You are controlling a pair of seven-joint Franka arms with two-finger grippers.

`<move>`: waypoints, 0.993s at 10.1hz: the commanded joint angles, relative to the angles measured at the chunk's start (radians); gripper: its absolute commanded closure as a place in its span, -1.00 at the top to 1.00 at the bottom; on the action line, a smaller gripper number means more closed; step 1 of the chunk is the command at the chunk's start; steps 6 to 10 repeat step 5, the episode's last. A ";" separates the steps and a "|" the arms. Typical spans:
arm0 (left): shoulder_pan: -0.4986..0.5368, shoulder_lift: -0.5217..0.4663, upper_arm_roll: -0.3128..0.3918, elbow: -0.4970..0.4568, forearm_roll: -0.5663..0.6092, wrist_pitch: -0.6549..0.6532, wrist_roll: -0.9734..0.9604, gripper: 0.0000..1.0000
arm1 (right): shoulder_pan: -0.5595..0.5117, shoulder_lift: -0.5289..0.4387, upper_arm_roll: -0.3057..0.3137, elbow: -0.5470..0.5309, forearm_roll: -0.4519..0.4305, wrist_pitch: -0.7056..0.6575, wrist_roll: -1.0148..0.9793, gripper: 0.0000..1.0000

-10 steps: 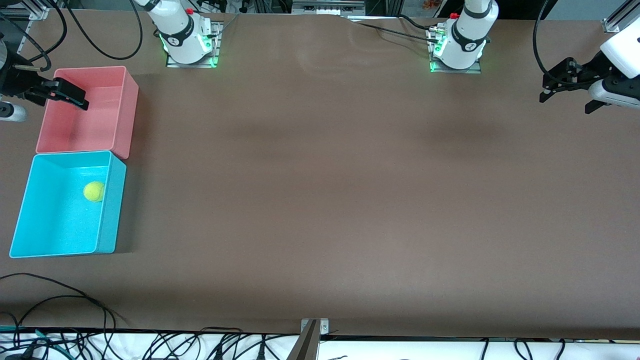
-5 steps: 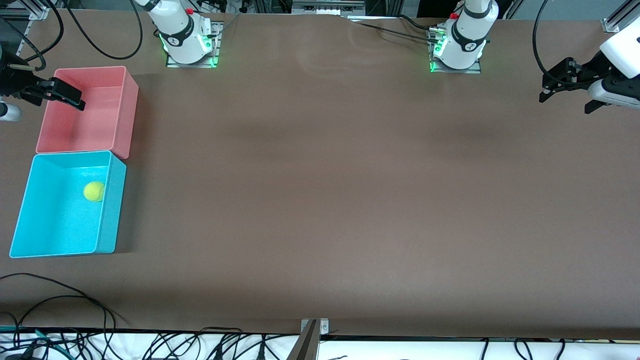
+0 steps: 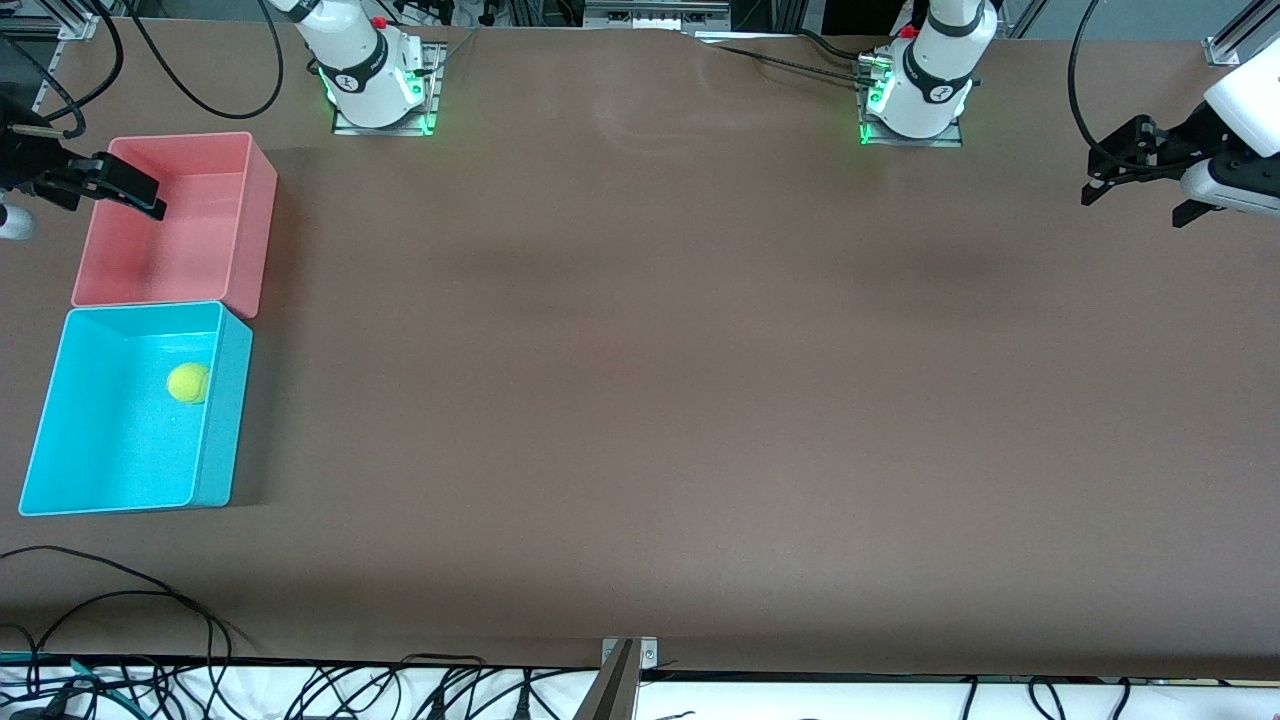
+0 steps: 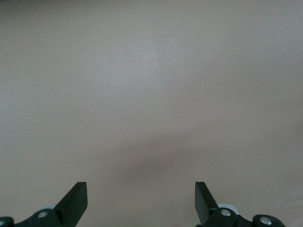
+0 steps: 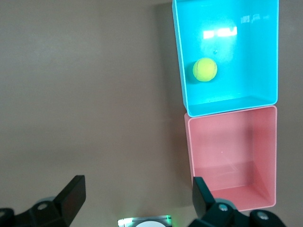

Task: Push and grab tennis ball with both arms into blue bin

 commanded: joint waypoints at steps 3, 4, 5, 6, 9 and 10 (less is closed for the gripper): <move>0.006 0.014 -0.001 0.032 -0.017 -0.021 -0.005 1.00 | 0.002 -0.004 -0.013 0.009 -0.005 -0.003 -0.012 1.00; 0.009 0.014 0.000 0.032 -0.018 -0.021 -0.005 1.00 | 0.004 -0.003 -0.015 0.009 -0.005 -0.003 -0.014 1.00; 0.009 0.012 0.000 0.032 -0.018 -0.022 -0.005 1.00 | 0.004 -0.003 -0.015 0.009 -0.005 -0.003 -0.014 1.00; 0.009 0.012 0.000 0.032 -0.018 -0.022 -0.005 1.00 | 0.004 -0.003 -0.015 0.009 -0.005 -0.003 -0.014 1.00; 0.009 0.012 0.000 0.032 -0.018 -0.022 -0.005 1.00 | 0.004 -0.003 -0.015 0.009 -0.005 -0.003 -0.014 1.00; 0.009 0.012 0.000 0.032 -0.018 -0.022 -0.005 1.00 | 0.004 -0.003 -0.015 0.009 -0.005 -0.003 -0.014 1.00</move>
